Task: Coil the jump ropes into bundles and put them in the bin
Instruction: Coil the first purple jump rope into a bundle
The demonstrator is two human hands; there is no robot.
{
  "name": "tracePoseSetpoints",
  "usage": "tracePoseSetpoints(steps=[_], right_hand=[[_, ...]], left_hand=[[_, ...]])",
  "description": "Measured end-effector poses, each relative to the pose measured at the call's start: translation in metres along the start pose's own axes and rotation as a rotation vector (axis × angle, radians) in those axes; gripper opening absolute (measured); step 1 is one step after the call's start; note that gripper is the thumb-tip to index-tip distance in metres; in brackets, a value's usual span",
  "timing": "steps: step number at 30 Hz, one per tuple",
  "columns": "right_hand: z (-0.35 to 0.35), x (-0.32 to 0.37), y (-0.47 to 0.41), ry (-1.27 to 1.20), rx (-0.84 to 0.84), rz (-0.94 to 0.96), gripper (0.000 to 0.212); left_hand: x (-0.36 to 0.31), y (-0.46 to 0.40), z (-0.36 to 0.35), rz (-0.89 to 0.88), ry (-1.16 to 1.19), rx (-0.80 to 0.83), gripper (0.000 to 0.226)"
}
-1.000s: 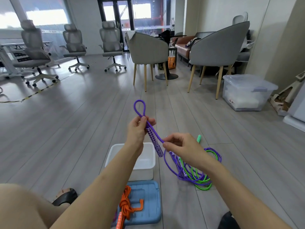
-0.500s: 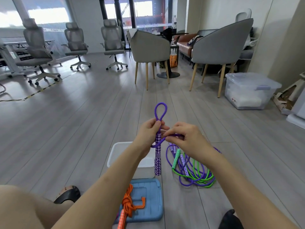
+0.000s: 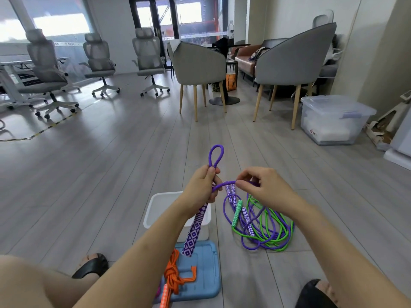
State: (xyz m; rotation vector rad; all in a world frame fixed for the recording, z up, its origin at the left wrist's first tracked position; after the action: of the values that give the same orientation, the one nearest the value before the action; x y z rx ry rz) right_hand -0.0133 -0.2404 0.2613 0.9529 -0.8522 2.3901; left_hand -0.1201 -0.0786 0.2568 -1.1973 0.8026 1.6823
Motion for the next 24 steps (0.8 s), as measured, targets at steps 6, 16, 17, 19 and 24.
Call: tracePoseSetpoints(steps=[6,16,17,19,24], right_hand=[[-0.009,0.005,-0.003,0.081,-0.047,0.068,0.005],[-0.011,0.012,0.001,0.26,-0.155,0.066,0.012],[-0.01,0.012,0.002,0.271,-0.174,0.072,0.014],[-0.009,0.009,0.001,0.289,-0.206,0.054,0.022],[-0.001,-0.012,0.0,-0.009,-0.208,-0.09,0.015]], left_hand=[[-0.006,0.004,-0.008,-0.052,-0.075,0.146,0.033],[-0.005,0.005,-0.01,-0.087,-0.109,0.261,0.029],[-0.005,0.004,-0.009,-0.093,-0.141,0.287,0.028],[-0.006,0.005,-0.008,-0.1,-0.228,0.338,0.024],[-0.007,-0.001,0.005,-0.122,-0.274,0.188,0.026]])
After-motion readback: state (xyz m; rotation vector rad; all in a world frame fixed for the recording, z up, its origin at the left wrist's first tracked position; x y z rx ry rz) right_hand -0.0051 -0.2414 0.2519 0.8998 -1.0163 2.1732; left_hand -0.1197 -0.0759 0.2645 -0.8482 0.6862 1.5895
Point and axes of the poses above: each hand's wrist, its own y-axis away from the middle knuckle, its own z-axis out of the back of the hand, x = y × z, the point moved 3 cm from there along -y, towards the middle knuckle, and after that the axes turned 10 degrees about -y, right-handed, at the moved point
